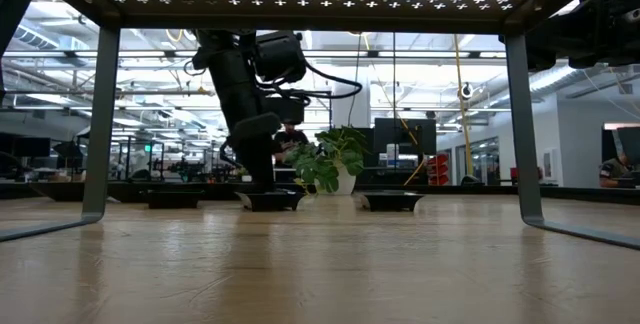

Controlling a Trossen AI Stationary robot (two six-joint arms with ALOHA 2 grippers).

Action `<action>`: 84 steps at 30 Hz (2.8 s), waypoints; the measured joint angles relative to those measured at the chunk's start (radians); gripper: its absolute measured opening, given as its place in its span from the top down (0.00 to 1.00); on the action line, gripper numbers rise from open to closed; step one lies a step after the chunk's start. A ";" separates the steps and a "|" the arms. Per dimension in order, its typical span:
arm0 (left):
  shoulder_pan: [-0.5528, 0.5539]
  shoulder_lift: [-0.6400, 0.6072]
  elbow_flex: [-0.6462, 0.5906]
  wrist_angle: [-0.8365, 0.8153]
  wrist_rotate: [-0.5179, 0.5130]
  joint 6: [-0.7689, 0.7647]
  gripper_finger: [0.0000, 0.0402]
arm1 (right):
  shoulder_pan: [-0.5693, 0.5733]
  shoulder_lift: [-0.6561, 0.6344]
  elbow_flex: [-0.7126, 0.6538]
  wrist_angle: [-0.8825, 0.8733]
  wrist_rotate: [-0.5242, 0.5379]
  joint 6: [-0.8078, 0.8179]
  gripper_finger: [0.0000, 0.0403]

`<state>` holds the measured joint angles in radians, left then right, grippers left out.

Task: Pick & Place Mini shaped plates
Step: Put the square plate on the shelf

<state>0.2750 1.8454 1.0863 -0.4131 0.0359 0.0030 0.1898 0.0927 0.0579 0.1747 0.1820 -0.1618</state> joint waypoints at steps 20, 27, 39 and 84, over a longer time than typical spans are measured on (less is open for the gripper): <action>0.001 0.001 -0.018 0.012 0.015 -0.007 0.70 | 0.000 0.000 0.000 0.000 0.000 0.000 0.77; -0.003 -0.001 -0.028 0.023 -0.007 -0.009 0.70 | 0.000 0.000 0.000 0.000 0.000 0.000 0.77; -0.014 -0.001 -0.029 0.023 -0.003 0.000 0.70 | 0.000 0.000 0.000 0.000 0.000 0.000 0.77; -0.017 0.002 0.277 -0.268 -0.047 0.143 0.98 | 0.000 0.000 0.000 0.000 0.000 0.000 0.77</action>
<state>0.2584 1.8473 1.3636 -0.6810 -0.0107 0.1465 0.1895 0.0929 0.0581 0.1746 0.1821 -0.1616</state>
